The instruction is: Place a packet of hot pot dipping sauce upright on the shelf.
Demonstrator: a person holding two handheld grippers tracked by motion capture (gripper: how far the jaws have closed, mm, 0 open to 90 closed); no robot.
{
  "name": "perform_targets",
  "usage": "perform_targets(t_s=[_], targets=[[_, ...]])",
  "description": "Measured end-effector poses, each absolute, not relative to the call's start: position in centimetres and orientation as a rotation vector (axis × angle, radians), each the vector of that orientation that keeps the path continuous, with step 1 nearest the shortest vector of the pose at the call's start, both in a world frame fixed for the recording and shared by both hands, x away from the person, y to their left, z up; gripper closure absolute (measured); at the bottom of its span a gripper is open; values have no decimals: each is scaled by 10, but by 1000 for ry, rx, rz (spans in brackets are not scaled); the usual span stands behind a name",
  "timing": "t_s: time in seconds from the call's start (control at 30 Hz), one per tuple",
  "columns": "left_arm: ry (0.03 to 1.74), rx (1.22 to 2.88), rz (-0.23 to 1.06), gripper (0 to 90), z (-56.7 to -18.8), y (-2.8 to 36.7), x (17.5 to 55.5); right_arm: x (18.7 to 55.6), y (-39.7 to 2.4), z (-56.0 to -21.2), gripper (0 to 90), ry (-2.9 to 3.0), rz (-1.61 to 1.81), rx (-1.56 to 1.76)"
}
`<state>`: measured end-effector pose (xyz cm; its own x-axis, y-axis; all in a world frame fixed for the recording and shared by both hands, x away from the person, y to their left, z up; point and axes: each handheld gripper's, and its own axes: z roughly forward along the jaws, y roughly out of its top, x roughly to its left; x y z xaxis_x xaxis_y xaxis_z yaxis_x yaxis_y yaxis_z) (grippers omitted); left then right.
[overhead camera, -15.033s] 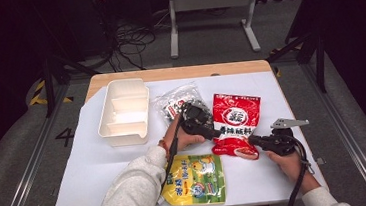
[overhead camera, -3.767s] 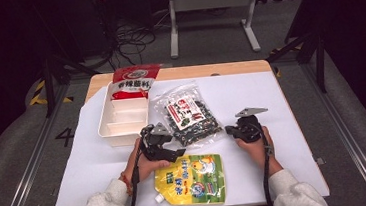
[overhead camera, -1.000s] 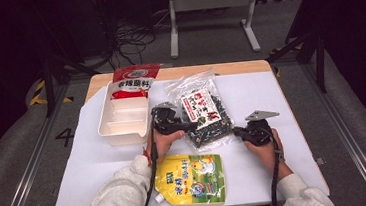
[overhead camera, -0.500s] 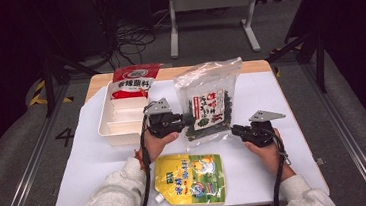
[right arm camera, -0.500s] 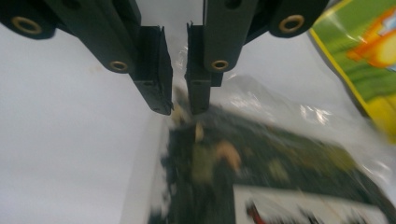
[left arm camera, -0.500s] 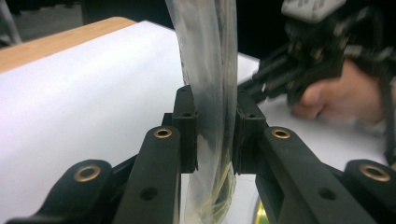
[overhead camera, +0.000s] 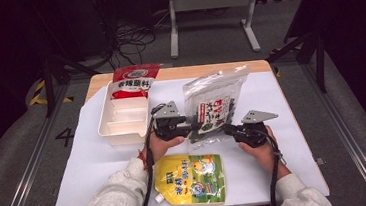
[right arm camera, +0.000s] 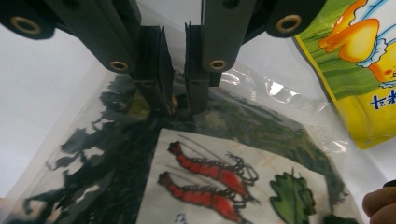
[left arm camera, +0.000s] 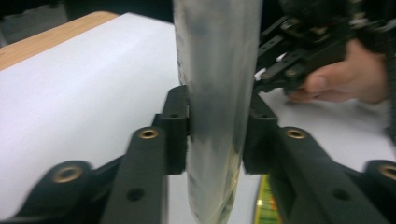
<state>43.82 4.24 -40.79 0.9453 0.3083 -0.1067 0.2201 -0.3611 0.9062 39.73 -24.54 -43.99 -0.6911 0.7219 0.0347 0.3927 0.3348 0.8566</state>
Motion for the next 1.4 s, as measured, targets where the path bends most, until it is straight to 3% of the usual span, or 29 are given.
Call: perform_targets(t_s=[0.07, 0.17, 0.2, 0.27, 0.33, 0.77, 1.4], targets=[[391, 1965, 113, 533, -408, 38, 438, 398, -242, -442, 828, 2272, 1284, 978], [413, 1923, 114, 510, -407, 38, 442, 397, -237, -449, 841, 2311, 1244, 953], [417, 1911, 92, 525, -406, 39, 443, 396, -235, -451, 840, 2318, 1238, 946], [400, 1875, 107, 717, -405, 41, 444, 395, -233, -453, 830, 2338, 1231, 932], [399, 1879, 110, 751, -403, 41, 443, 393, -232, -454, 814, 2345, 1225, 928], [363, 1829, 197, 766, -375, 75, 434, 370, -248, -445, 603, 2338, 1198, 908], [397, 1781, 345, 765, -353, 154, 419, 331, -282, -426, 428, 2304, 1193, 940]])
